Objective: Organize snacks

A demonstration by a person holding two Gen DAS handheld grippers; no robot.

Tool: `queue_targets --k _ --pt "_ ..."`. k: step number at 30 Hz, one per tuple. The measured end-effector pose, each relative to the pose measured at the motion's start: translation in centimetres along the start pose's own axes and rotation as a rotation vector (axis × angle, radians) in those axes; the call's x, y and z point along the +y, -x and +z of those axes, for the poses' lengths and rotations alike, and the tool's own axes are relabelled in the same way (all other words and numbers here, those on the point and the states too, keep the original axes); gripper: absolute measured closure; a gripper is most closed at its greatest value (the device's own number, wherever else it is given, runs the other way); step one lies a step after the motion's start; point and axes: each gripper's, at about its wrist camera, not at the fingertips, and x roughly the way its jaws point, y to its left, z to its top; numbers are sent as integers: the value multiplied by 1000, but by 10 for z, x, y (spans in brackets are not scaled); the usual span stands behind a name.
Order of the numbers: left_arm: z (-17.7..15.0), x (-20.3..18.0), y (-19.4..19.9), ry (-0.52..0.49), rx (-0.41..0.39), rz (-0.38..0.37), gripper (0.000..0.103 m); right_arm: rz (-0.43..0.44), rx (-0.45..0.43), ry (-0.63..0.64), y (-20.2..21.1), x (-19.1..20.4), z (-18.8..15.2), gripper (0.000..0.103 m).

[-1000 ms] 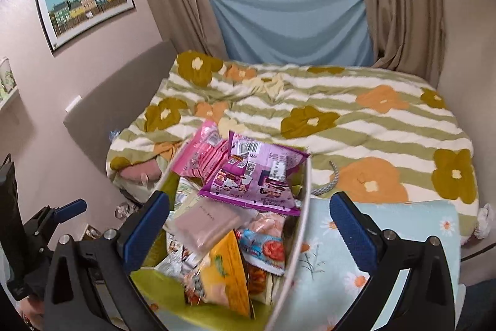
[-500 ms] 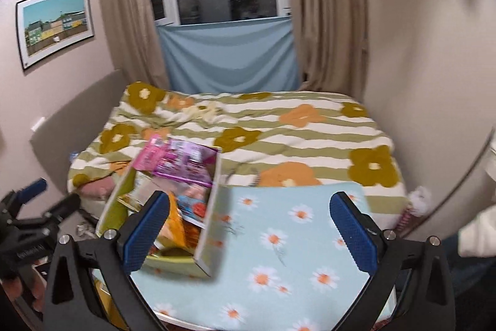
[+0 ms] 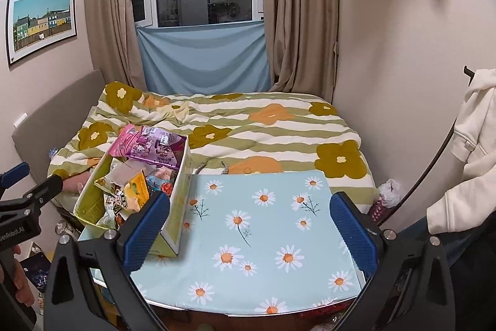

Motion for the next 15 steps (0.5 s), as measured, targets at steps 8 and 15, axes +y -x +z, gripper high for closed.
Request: queue_targets --k 8,15 --pt "0 -4 3 -5 -7 9 0 -3 -2 1 1 0 -1 0" --pt "1 -9 4 -6 -17 13 0 -4 -5 -1 4 -1 -1 0"
